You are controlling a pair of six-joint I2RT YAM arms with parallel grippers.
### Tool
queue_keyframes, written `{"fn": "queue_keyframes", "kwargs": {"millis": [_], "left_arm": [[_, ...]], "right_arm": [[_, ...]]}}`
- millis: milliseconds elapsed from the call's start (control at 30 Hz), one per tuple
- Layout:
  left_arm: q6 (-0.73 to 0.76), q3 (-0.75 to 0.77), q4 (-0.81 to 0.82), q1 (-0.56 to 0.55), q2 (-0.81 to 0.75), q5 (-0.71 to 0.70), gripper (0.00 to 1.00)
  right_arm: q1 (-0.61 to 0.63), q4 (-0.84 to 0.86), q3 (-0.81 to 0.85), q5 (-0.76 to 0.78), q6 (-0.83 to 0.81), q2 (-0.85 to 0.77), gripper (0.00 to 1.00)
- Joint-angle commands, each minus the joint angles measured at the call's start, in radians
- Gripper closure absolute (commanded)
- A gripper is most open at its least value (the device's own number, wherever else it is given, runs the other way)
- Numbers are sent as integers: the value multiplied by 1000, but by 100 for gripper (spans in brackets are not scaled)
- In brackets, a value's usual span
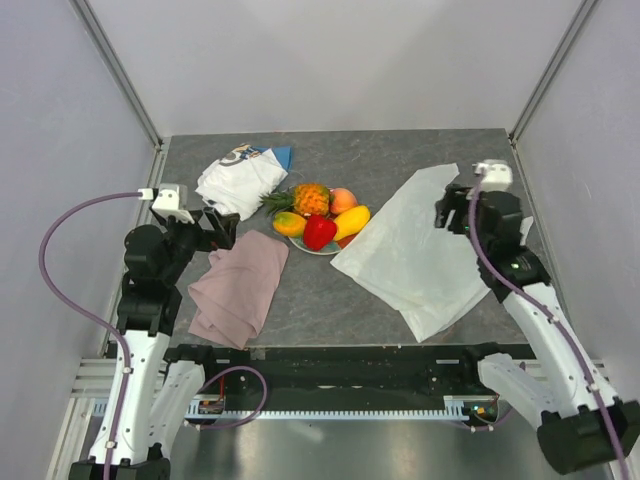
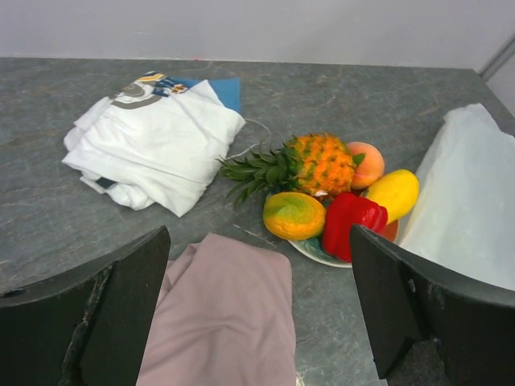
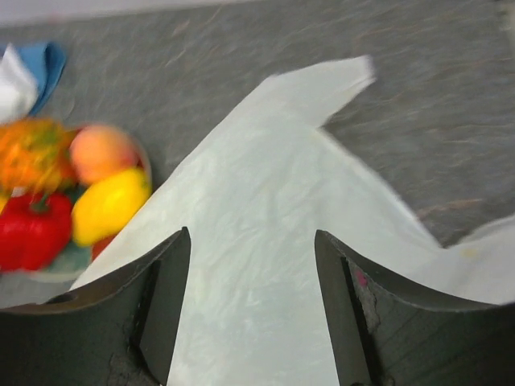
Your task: Place the fruits into the plastic bag
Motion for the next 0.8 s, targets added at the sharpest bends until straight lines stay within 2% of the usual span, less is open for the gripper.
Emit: {"fn": "queue_keyframes", "kwargs": {"millis": [0, 33, 67, 200, 333, 400, 533, 767], "left_arm": [[49, -2, 49, -2, 24, 130, 1], [49, -2, 49, -2, 25, 139, 1], [50, -2, 47, -2, 31, 159, 1], [47, -5, 44, -2, 35, 177, 1], [41, -4, 43, -2, 41, 185, 1], [38, -2, 43, -2, 44, 188, 1], [33, -4, 43, -3, 44, 190, 1], [24, -4, 43, -9, 47, 193, 1]], "right_arm": [[270, -76, 58, 166, -66, 114, 29], [392, -89, 64, 214, -71, 140, 28], [443, -107, 73, 308, -81, 203, 26], [638, -239, 139, 496, -111, 370, 22], [813, -277, 167, 541, -60, 502, 21], [884, -262, 165, 509, -33, 521, 24], [967, -251, 162, 449, 23, 588, 29], [979, -233, 124, 440, 61, 614, 33]]}}
